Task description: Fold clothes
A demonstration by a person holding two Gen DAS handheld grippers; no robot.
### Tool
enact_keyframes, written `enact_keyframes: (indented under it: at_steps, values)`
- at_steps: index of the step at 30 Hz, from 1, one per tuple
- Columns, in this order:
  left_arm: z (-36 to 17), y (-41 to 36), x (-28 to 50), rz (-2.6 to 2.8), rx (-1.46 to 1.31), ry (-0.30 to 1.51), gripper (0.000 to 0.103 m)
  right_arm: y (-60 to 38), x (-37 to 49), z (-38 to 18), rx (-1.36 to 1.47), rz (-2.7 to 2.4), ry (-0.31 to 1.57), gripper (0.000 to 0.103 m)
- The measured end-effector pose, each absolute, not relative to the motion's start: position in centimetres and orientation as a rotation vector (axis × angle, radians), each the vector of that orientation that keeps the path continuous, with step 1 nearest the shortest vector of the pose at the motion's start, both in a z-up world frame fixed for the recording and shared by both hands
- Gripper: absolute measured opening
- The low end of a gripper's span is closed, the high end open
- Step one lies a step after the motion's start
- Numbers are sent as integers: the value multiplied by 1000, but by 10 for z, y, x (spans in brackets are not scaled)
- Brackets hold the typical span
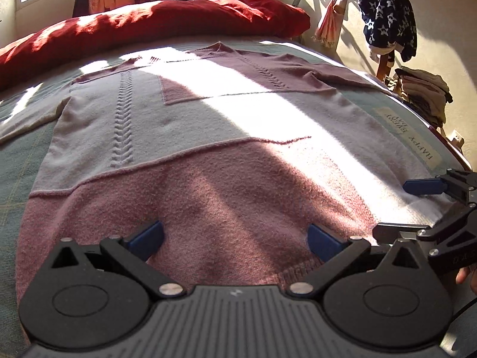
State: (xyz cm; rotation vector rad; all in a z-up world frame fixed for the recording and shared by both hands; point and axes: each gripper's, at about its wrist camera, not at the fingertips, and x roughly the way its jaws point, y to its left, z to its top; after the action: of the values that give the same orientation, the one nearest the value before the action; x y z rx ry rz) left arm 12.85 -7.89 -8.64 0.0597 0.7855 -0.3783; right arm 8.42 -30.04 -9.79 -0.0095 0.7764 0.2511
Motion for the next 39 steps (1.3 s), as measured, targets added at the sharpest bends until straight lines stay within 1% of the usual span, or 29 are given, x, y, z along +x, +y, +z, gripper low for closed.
enact_keyframes:
  at_steps: [5, 15, 18, 22, 27, 30, 35, 39]
  values:
    - [-85, -65, 131, -382, -55, 777, 102, -299, 83, -98, -32, 256, 775, 103]
    - [-82, -62, 136, -348, -130, 784, 102, -302, 82, -98, -93, 294, 756, 103]
    - [-74, -60, 138, -339, -146, 793, 102, -304, 89, -89, -65, 296, 782, 103]
    - [-55, -49, 139, -308, -165, 720, 102, -316, 115, -68, 19, 311, 750, 103]
    - [-48, -28, 149, -217, -154, 715, 102, -334, 177, -31, 34, 339, 634, 103]
    - [-51, -18, 153, -182, -163, 734, 102, -352, 238, -15, 64, 371, 607, 103]
    - [-53, -13, 161, -169, -155, 745, 102, -381, 357, -21, 176, 355, 734, 103]
    - [-58, -13, 172, -164, -151, 771, 102, -396, 409, -51, 317, 376, 889, 103]
